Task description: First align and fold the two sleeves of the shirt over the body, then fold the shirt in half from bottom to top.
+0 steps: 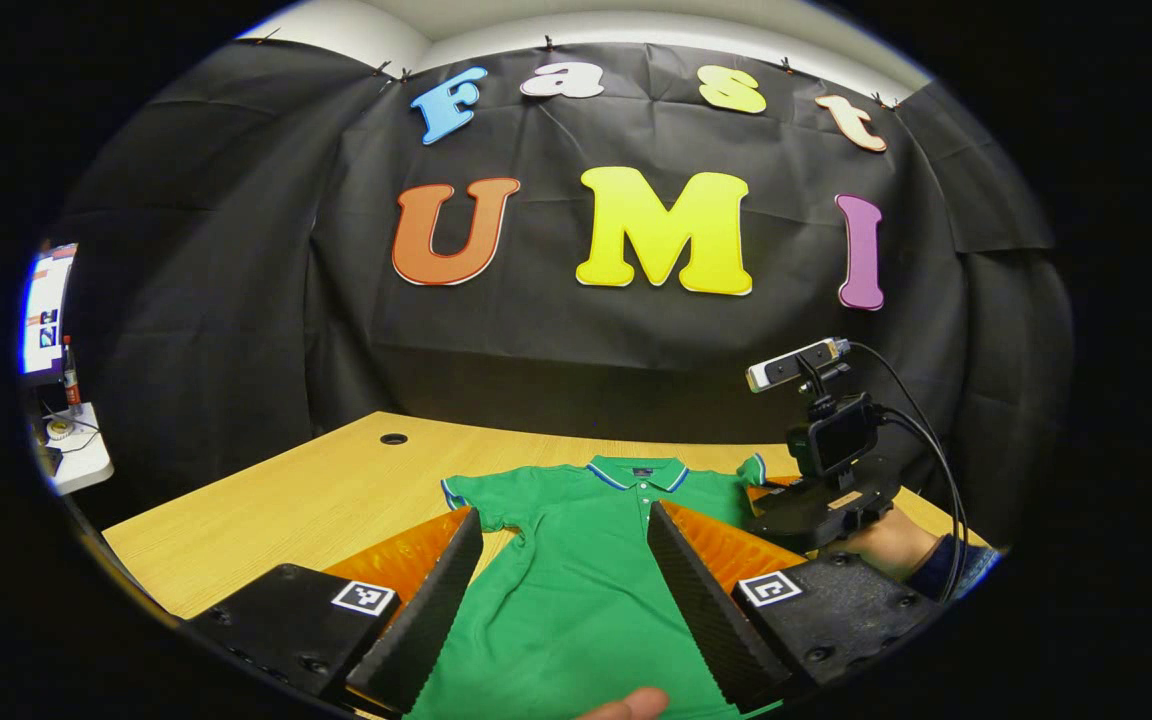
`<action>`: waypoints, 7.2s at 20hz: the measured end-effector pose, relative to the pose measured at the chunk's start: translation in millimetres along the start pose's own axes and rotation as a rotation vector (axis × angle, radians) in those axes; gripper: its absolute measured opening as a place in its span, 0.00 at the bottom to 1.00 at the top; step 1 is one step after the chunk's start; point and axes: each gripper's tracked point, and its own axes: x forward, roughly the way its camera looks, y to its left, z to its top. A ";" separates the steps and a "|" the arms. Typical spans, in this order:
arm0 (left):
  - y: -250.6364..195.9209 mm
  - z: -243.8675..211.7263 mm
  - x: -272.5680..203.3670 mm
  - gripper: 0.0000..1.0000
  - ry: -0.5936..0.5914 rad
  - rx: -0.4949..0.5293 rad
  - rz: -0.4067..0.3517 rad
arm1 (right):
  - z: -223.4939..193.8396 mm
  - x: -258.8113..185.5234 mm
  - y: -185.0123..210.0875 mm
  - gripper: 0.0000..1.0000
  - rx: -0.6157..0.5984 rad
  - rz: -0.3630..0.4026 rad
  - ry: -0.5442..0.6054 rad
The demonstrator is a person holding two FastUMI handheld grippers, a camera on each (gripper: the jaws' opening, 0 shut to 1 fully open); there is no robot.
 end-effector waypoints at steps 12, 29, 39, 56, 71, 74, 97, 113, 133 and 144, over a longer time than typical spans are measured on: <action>50.9 18.1 21.6 1.00 -0.037 -0.041 0.085 | 43.6 -66.8 16.0 0.96 0.286 0.107 -0.106; 121.0 -81.9 216.4 1.00 0.440 -0.147 0.103 | 13.0 -216.2 -49.4 0.95 0.256 0.010 -0.279; 117.6 -127.3 261.1 0.50 0.575 -0.302 0.140 | 3.8 -214.1 -49.3 0.97 0.264 0.041 -0.309; 19.1 -86.5 277.8 0.07 0.566 0.007 -0.018 | -8.7 -198.6 -75.2 0.97 0.326 0.021 -0.309; -29.3 -61.1 227.3 0.96 0.498 -0.054 -0.093 | -11.2 -211.2 -66.6 0.95 0.446 0.061 -0.213; -12.9 -60.7 187.6 1.00 0.514 -0.019 -0.086 | 2.0 -235.4 -57.3 0.95 0.488 0.099 -0.211; 74.6 -151.8 -74.9 1.00 0.414 0.017 -0.064 | -156.2 -324.2 2.7 0.97 0.264 -0.027 -0.019; 75.2 -186.0 -80.8 0.36 0.457 0.063 -0.045 | -193.0 -306.3 19.4 0.49 0.401 0.100 0.110; 34.3 -72.5 -25.1 0.07 0.117 0.058 -0.118 | -72.8 -281.5 -30.2 0.00 0.347 0.039 -0.085; 23.1 -8.2 85.4 0.07 0.065 0.029 -0.142 | 36.6 -186.2 -69.1 0.00 0.331 0.010 -0.194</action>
